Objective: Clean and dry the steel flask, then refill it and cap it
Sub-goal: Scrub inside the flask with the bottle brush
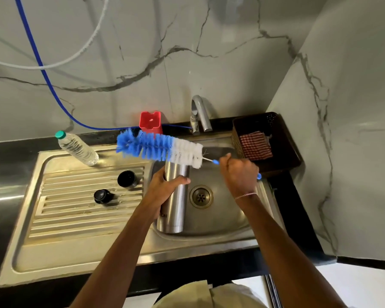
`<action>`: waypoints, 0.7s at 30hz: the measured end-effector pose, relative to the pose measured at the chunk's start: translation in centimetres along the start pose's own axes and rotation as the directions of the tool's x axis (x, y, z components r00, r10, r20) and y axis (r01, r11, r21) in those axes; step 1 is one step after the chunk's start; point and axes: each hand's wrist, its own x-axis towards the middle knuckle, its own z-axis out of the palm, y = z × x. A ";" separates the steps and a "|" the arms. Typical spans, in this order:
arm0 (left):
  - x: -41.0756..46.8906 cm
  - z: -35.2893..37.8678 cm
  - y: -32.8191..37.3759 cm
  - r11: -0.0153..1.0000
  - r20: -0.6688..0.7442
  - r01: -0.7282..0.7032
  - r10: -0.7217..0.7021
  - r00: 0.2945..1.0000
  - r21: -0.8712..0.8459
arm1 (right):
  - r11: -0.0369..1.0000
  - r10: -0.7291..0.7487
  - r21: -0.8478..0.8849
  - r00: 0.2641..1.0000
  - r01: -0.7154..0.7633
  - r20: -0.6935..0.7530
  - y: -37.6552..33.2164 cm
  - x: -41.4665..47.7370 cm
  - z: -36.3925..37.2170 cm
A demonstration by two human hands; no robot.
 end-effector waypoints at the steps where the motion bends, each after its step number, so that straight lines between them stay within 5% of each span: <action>1: 0.0 -0.2 -0.1 1.000 -0.027 0.005 -0.005 1.000 -0.013 | 1.000 0.018 -0.023 1.000 -0.018 -0.010 0.5 -0.2 0.1; 6: 0.2 -2.3 -0.5 0.994 -0.039 0.001 -0.005 0.999 -0.111 | 0.977 0.192 -0.096 0.981 -0.192 -0.001 5.1 -3.1 -0.6; 12: 0.7 -0.2 -0.7 0.997 0.071 -0.062 0.059 0.996 0.040 | 0.999 0.054 -0.006 0.997 -0.054 -0.051 -0.7 0.1 0.2; 19: -0.4 -2.0 -0.7 0.999 -0.023 -0.050 0.049 0.999 -0.013 | 0.968 0.229 -0.112 0.973 -0.225 0.022 5.5 -3.5 0.2; 21: -0.6 -1.6 -0.8 0.999 -0.017 -0.032 0.032 0.999 0.011 | 0.980 0.182 -0.090 0.983 -0.179 0.025 4.5 -3.2 0.4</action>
